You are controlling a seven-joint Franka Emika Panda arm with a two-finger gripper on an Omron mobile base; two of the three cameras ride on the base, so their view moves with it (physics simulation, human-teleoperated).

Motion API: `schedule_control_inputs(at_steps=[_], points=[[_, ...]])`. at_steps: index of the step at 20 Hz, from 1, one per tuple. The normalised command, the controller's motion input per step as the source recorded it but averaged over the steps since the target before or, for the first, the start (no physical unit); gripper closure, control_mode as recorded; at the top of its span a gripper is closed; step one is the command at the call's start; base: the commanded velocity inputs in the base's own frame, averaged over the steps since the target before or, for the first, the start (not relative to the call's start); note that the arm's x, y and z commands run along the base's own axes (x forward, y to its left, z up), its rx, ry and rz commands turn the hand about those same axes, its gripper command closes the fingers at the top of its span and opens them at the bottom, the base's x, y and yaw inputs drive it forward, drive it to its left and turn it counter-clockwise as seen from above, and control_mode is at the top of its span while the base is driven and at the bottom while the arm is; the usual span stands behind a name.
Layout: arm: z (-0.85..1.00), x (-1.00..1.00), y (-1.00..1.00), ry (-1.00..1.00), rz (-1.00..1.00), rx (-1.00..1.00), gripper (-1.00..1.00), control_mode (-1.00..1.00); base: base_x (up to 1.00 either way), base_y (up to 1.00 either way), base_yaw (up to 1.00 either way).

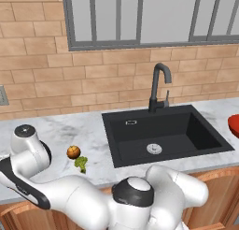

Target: Remove the orange and broccoli from the sink. Then move the bowl and cup from the counter to the sink for washing.

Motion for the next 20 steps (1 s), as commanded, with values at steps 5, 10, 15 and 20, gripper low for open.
schedule_control_inputs(at_steps=[5, 10, 15, 20], points=[[-0.11, 0.0, 0.0, 0.01, -0.04, 0.0, -1.0, -1.0, 0.0, 0.0, 0.0], [-0.08, 0.0, 0.0, 0.0, -0.05, 0.0, -1.0, -1.0, 0.0, 0.0, 0.0], [-0.07, 0.0, 0.0, 0.0, -0.05, 0.0, -1.0, -1.0, 0.0, 0.0, 0.0], [-0.04, 0.01, -0.02, 0.0, -0.05, 0.0, -1.0, -1.0, 0.0, 0.0, 0.0]])
